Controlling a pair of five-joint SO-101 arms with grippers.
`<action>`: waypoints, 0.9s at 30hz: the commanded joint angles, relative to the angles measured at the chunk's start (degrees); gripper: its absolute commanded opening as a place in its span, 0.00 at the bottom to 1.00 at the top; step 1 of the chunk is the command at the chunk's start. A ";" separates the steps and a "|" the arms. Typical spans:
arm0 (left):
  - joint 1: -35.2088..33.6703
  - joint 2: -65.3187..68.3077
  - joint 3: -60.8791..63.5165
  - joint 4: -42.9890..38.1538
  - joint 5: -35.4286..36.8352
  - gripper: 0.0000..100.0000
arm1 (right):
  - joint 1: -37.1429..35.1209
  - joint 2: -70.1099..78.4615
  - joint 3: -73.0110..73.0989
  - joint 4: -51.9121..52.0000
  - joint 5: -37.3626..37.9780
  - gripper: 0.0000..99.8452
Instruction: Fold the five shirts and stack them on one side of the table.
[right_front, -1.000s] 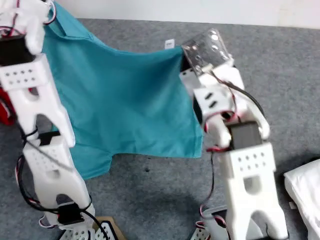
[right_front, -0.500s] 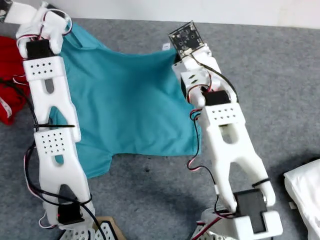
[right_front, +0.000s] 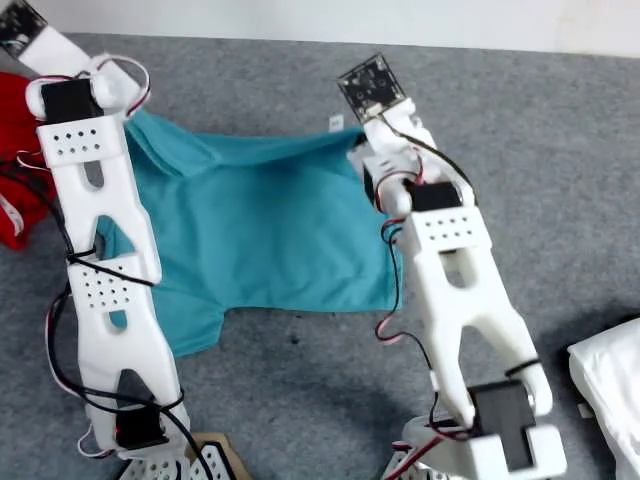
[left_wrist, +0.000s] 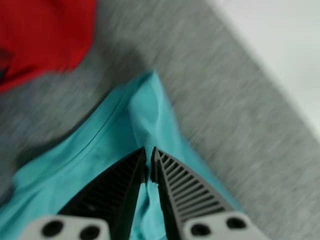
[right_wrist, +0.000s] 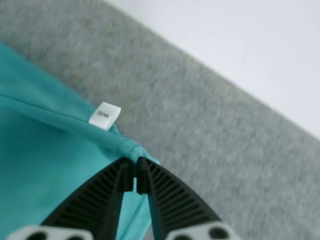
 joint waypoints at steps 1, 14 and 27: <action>-3.82 -4.18 -1.71 4.04 -0.62 0.01 | 0.13 -8.57 3.74 1.54 -0.62 0.01; -4.09 -27.74 36.97 4.04 -11.60 0.01 | -2.86 -27.65 25.45 1.63 -0.26 0.01; -6.73 -58.86 92.09 -10.64 -21.63 0.01 | -2.68 -33.98 32.13 4.35 -0.35 0.01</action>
